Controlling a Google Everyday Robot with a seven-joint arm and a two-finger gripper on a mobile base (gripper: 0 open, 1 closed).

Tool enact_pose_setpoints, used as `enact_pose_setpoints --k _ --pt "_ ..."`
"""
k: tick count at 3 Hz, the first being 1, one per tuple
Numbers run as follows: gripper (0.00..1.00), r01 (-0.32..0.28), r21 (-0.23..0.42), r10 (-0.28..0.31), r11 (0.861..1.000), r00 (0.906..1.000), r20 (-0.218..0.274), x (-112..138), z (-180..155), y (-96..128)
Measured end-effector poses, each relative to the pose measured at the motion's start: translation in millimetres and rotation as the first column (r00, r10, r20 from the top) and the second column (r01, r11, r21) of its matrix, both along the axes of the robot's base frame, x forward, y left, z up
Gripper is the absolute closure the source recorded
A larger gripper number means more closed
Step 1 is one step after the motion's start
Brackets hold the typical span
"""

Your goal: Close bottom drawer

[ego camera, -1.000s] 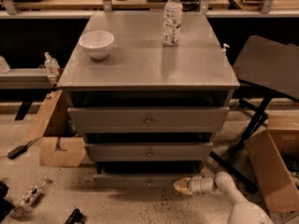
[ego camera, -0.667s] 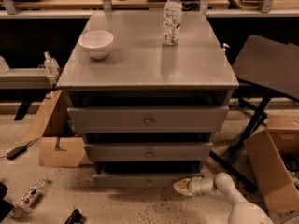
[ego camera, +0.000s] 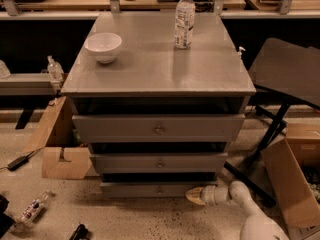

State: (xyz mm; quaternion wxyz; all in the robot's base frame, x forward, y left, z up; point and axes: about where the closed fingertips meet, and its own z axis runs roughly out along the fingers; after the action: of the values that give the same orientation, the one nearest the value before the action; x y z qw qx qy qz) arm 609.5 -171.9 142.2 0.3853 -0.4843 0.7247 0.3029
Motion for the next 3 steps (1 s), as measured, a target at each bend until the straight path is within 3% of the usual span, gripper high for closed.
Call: enact_pose_setpoints --k 1,3 --pt "0.81 -0.003 0.002 0.003 1.0 1.0 -0.003 -1.1 -1.3 2.8" --pt "0.34 -0.01 0.007 0.01 1.0 0.9999 -0.008 -3.1 -3.9 8.7"
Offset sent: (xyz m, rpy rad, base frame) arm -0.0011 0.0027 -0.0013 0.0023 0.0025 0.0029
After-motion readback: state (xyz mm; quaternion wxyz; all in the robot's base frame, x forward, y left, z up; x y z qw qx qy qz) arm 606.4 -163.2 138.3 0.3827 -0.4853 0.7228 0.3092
